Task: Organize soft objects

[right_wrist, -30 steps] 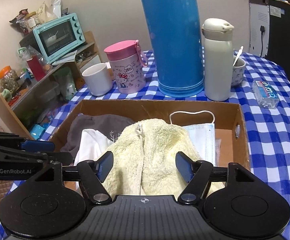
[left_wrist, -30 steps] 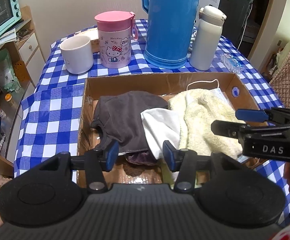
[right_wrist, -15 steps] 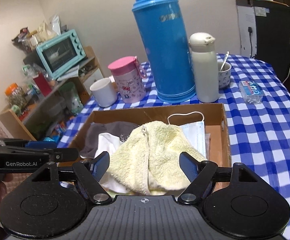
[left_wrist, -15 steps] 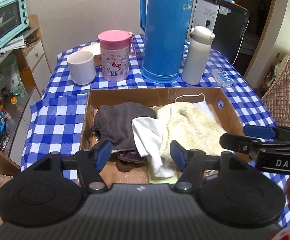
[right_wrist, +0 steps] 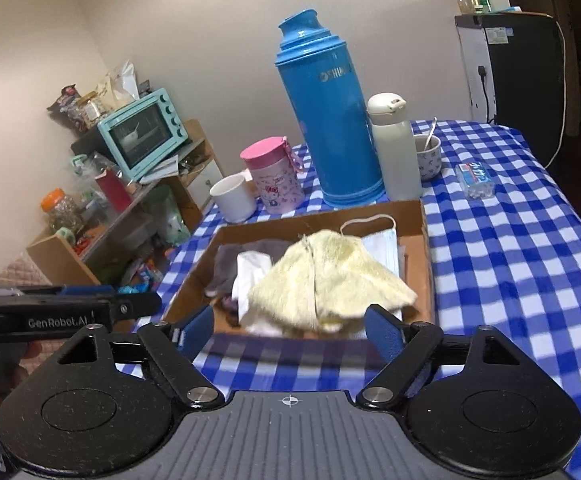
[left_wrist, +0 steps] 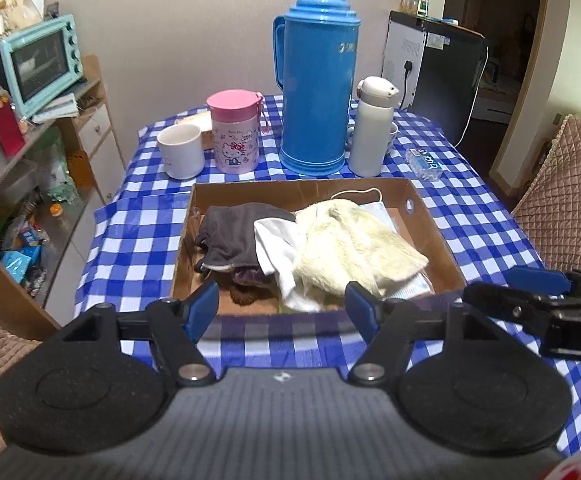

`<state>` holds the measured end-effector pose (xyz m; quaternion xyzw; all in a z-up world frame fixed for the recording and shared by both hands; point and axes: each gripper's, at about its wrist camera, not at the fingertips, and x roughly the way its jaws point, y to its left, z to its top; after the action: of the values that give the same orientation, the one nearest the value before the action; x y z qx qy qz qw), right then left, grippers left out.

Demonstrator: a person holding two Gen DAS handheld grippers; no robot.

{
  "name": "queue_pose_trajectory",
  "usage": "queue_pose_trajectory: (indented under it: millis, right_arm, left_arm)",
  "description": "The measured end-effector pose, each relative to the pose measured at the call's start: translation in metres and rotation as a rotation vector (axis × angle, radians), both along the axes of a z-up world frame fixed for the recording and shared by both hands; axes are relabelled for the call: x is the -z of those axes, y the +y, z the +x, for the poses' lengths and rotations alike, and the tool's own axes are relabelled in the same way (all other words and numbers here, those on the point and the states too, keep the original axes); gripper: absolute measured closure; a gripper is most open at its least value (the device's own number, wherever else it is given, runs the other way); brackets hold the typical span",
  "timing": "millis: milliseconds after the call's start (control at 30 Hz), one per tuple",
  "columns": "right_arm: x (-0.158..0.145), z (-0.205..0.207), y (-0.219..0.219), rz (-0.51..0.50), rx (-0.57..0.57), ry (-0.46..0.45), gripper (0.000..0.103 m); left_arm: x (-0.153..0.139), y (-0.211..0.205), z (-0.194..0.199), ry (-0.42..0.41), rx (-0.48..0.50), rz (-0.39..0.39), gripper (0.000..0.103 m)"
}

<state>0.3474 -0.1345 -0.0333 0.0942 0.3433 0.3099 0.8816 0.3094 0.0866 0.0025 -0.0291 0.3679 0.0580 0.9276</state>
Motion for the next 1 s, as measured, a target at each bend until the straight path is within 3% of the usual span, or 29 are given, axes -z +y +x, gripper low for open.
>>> queue_pose_trajectory:
  millis: [500,767,1000]
  right_arm:
    - [-0.015,-0.110,-0.052,-0.051,-0.058,-0.063,0.016]
    - [-0.011,-0.143,-0.072,-0.068,-0.085,-0.023,0.016]
    - [-0.009,-0.163,-0.084,-0.080,-0.067,0.019,0.016]
  left_arm:
    - [-0.019,-0.058,-0.128,-0.047,-0.068,-0.002,0.025]
    - [-0.019,-0.078,-0.179,-0.037,-0.110,0.015,0.025]
    - [-0.016,-0.089,-0.205,-0.008,-0.087,0.013,0.025]
